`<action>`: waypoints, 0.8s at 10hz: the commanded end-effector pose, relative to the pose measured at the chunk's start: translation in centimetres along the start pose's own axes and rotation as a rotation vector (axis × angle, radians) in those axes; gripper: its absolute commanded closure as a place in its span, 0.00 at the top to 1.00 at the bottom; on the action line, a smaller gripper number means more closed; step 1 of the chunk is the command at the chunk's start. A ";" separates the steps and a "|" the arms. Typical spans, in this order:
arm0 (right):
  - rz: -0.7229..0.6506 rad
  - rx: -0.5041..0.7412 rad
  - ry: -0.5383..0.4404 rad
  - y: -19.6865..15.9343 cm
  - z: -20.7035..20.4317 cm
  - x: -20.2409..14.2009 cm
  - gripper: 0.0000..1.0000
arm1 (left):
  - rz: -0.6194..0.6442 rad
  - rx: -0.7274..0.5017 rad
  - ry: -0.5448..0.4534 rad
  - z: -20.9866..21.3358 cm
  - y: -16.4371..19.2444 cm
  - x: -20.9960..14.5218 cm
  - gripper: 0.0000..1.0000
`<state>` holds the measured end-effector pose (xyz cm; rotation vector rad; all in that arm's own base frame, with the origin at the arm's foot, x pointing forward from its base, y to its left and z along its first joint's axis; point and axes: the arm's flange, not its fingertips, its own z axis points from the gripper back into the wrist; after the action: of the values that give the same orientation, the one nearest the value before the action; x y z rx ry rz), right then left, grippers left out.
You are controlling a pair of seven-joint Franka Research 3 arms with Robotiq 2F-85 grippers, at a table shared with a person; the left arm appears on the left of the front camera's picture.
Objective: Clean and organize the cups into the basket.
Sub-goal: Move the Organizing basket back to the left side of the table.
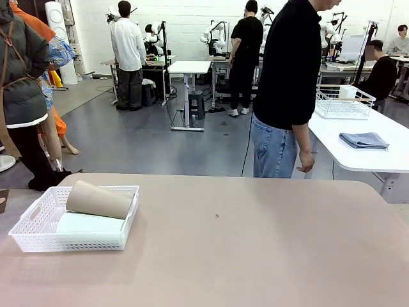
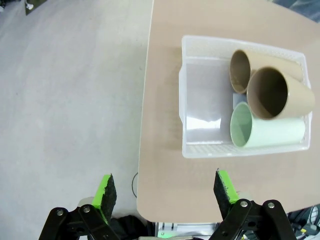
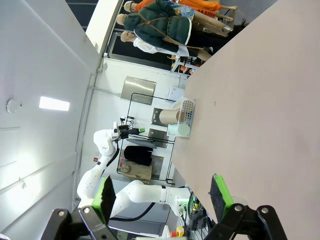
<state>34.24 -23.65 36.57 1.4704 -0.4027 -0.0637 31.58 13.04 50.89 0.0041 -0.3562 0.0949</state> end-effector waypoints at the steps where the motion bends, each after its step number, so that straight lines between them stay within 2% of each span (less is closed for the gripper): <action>1: -0.013 -0.005 0.010 0.2 -0.1 0.0 1.00 | -0.081 -0.079 0.074 0.9 0.9 -5.1 1.00; 3: -0.013 -0.005 0.010 0.2 -0.1 0.0 1.00 | -0.097 -0.131 0.061 1.3 2.2 -7.5 1.00; 4: -0.013 -0.005 0.010 0.2 -0.1 0.0 1.00 | -0.071 -0.165 0.046 1.3 2.7 -6.5 1.00; 5: -0.013 -0.005 0.010 0.2 -0.1 0.0 1.00 | -0.039 -0.253 0.024 1.3 3.5 -4.9 1.00; 7: -0.013 -0.005 0.010 0.2 -0.1 0.0 1.00 | -0.002 -0.507 0.060 2.4 5.7 -2.5 1.00; 8: -0.013 -0.005 0.010 0.2 -0.1 0.0 1.00 | 0.030 -0.753 0.129 3.8 8.3 -0.6 1.00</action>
<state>34.22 -23.67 36.57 1.4703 -0.4031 -0.0641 26.99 18.07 51.73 -0.5050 -0.3226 0.0294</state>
